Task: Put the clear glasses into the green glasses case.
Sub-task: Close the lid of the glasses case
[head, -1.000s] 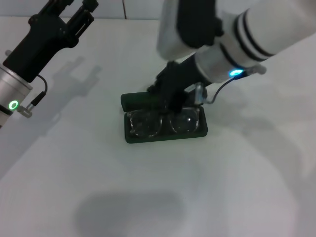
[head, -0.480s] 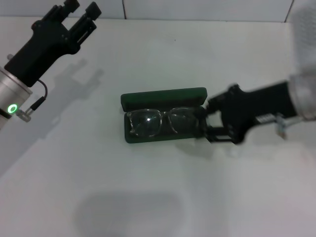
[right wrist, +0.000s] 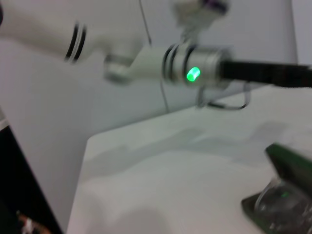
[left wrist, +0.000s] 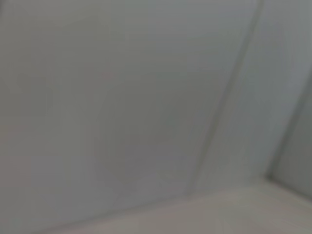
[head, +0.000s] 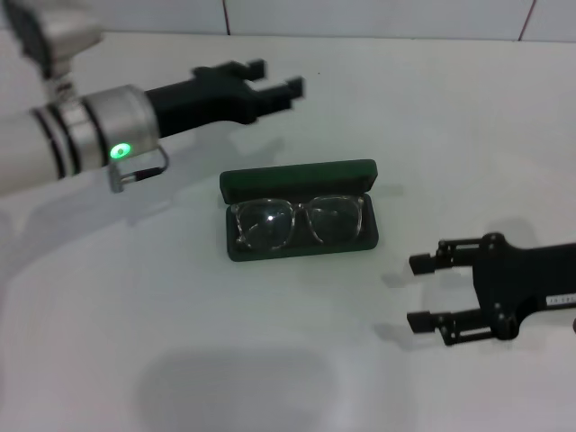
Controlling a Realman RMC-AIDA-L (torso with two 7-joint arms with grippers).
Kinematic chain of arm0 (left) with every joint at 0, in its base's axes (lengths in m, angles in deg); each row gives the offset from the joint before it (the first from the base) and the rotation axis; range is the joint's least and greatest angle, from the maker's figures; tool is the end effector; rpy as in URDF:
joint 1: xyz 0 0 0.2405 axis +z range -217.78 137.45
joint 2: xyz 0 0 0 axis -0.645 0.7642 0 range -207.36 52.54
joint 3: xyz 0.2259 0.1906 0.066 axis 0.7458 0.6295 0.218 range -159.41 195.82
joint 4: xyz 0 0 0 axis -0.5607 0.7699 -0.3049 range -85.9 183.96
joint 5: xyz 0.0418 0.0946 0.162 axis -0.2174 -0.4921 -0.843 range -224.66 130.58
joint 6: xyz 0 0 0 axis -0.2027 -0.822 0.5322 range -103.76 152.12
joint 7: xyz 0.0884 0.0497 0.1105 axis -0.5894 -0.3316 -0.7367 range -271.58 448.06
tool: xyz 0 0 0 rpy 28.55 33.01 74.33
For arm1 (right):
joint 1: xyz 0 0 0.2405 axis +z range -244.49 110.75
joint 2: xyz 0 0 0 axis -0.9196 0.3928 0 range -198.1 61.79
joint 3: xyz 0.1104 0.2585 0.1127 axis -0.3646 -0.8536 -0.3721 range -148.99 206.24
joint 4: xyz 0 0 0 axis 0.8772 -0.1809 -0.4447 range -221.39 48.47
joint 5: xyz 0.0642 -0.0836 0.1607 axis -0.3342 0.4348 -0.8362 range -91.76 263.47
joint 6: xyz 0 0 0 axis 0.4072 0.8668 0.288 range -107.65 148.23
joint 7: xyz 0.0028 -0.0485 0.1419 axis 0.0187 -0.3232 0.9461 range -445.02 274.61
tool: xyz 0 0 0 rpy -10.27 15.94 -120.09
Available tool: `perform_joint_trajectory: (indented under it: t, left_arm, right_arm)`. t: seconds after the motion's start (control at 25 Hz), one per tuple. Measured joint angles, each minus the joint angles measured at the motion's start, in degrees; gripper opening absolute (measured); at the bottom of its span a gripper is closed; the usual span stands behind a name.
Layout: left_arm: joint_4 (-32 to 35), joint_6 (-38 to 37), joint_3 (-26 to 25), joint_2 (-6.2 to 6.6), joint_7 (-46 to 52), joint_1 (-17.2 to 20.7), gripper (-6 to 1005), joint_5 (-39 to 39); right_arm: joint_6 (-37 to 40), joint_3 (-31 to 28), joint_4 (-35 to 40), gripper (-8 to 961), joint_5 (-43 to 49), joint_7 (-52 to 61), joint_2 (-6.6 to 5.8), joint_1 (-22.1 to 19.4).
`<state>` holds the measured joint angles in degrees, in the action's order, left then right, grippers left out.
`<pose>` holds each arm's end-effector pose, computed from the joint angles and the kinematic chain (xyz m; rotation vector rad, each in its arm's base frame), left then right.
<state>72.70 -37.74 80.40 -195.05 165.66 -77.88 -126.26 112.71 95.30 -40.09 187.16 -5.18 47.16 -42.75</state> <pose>-0.2472 0.4112 -0.0559 -2.4128 -0.7888 -0.8328 0.2715 0.3003 -0.0340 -3.0157 0.3743 0.6139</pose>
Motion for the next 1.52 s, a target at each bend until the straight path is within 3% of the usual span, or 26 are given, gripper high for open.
perform_joint_trajectory:
  t: [0.2, 0.28, 0.64, 0.88, 1.12, 1.52]
  left_arm:
    - [9.51, 0.65, 1.43, -1.95, 17.48, -4.02, 773, -21.06]
    - [10.68, 0.75, 4.32, -2.08, 20.64, -4.24, 772, -23.56]
    - [10.79, 1.96, 6.42, -2.06, 22.61, -3.54, 769, -23.55]
    - [13.99, 2.22, 5.60, -1.93, 20.65, -0.12, 765, -18.59]
    - [12.44, 5.02, 6.05, -2.10, 21.29, -1.25, 759, -24.87]
    - [12.32, 4.46, 9.37, -2.12, 21.25, -0.94, 759, -25.29]
  right_arm:
    - [-1.47, 0.15, -2.73, 729, 2.80, -1.59, 0.13, 0.39]
    - [-2.83, 0.13, -4.02, 732, 3.16, -2.14, 0.08, 0.43]
    - [-3.08, -0.22, -4.89, 735, 3.46, -4.09, -0.05, 0.15]
    - [-3.04, -0.28, -4.47, 735, 3.50, -4.11, -0.19, 0.50]
    - [-3.26, -0.08, -4.79, 736, 3.51, -4.23, -0.18, 1.34]
    - [-2.77, -0.29, -4.81, 735, 3.50, -4.26, -0.19, 1.35]
